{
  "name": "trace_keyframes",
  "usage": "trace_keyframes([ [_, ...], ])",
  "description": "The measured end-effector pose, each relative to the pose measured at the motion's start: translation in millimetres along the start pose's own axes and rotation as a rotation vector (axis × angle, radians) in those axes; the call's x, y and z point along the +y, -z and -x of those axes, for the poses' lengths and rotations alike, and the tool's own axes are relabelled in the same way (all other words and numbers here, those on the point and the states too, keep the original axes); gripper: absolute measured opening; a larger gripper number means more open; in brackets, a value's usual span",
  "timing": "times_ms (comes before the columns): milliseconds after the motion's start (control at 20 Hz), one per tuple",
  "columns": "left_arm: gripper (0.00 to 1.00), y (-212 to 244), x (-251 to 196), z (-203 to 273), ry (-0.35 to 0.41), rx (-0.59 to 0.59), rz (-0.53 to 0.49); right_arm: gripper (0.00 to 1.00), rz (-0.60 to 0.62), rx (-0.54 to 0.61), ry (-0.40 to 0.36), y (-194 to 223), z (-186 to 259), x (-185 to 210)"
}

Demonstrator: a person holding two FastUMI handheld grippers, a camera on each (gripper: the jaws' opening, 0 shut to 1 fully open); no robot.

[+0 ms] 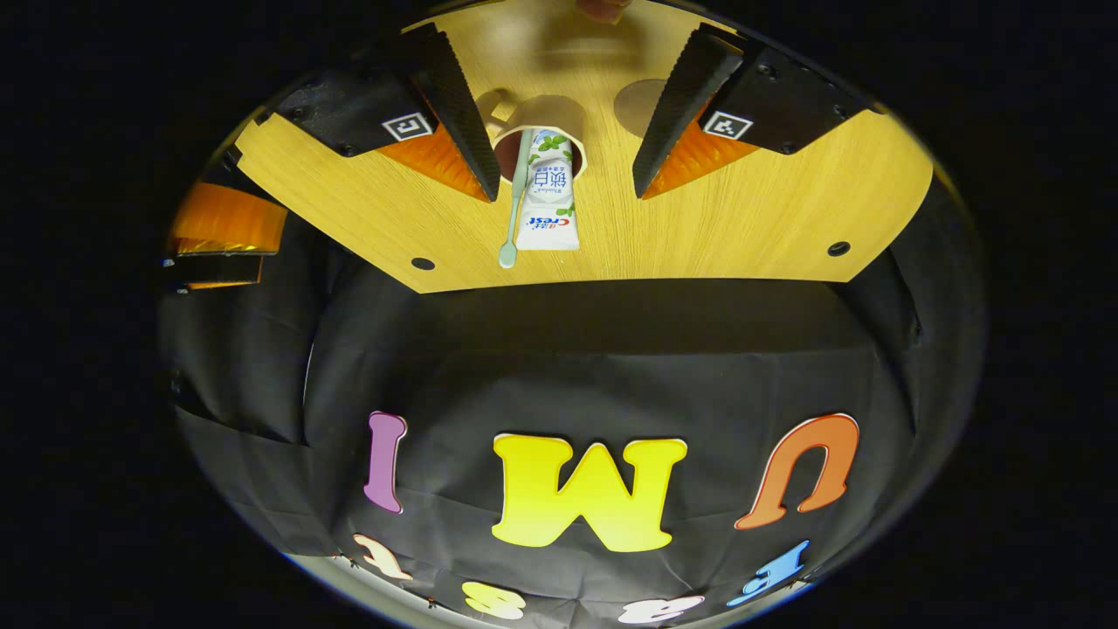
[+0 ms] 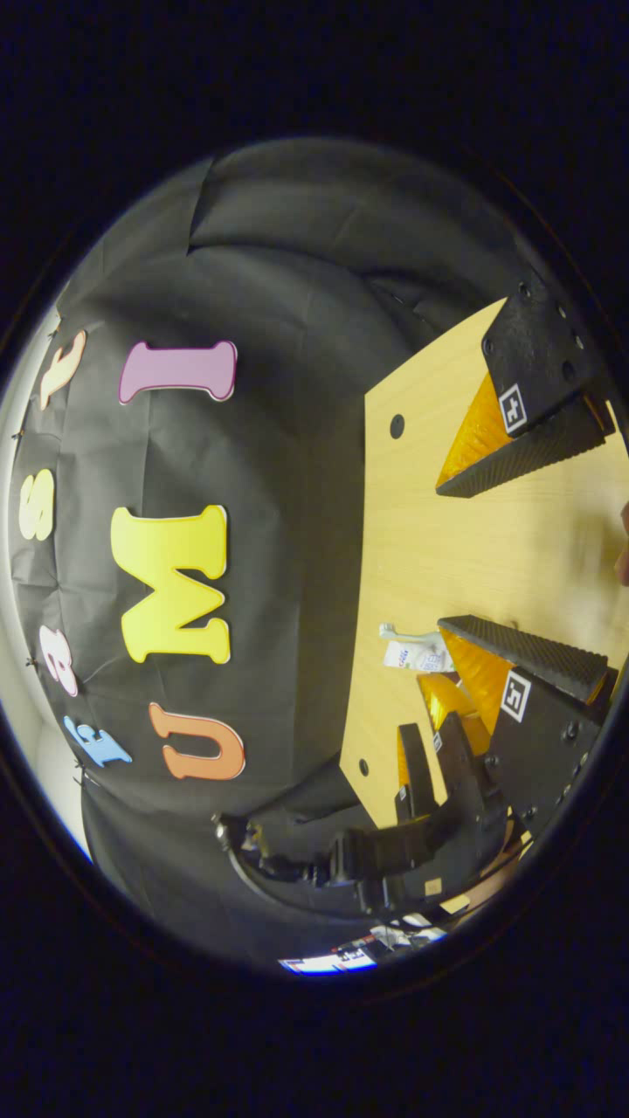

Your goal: Put the toothbrush and toothpaste on the desktop into the cup, then pick up the cup and place it on the coaster on the desktop.

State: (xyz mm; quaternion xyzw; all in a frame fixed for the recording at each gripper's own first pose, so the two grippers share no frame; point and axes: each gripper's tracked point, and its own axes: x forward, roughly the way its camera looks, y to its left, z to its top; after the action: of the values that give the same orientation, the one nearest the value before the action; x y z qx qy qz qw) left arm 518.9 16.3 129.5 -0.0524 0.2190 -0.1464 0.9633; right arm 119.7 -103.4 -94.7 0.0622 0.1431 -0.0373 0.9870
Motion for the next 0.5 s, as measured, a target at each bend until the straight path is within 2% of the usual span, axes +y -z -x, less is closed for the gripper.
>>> trace_keyframes([
  [50,0.96,-4,5,9,-0.006,-0.007,-0.001,0.83,-0.002,0.008,-0.009,1,-2,4],
  [100,0.96,-10,9,16,-0.013,-0.018,-0.002,0.78,0.000,0.019,-0.015,2,-5,9],
  [150,0.96,-17,15,23,-0.024,-0.034,-0.003,0.83,0.006,0.025,-0.024,2,-6,14],
  [200,0.96,-23,20,31,-0.033,-0.046,-0.004,0.78,0.016,0.031,-0.032,2,-9,20],
  [400,0.96,-54,47,65,-0.094,-0.136,-0.009,0.78,0.052,0.063,-0.081,9,-21,45],
  [450,0.96,-66,56,74,-0.119,-0.175,-0.009,0.83,0.065,0.085,-0.090,13,-25,50],
  [500,0.96,-76,61,83,-0.134,-0.212,-0.013,0.83,0.077,0.100,-0.095,16,-30,56],
])
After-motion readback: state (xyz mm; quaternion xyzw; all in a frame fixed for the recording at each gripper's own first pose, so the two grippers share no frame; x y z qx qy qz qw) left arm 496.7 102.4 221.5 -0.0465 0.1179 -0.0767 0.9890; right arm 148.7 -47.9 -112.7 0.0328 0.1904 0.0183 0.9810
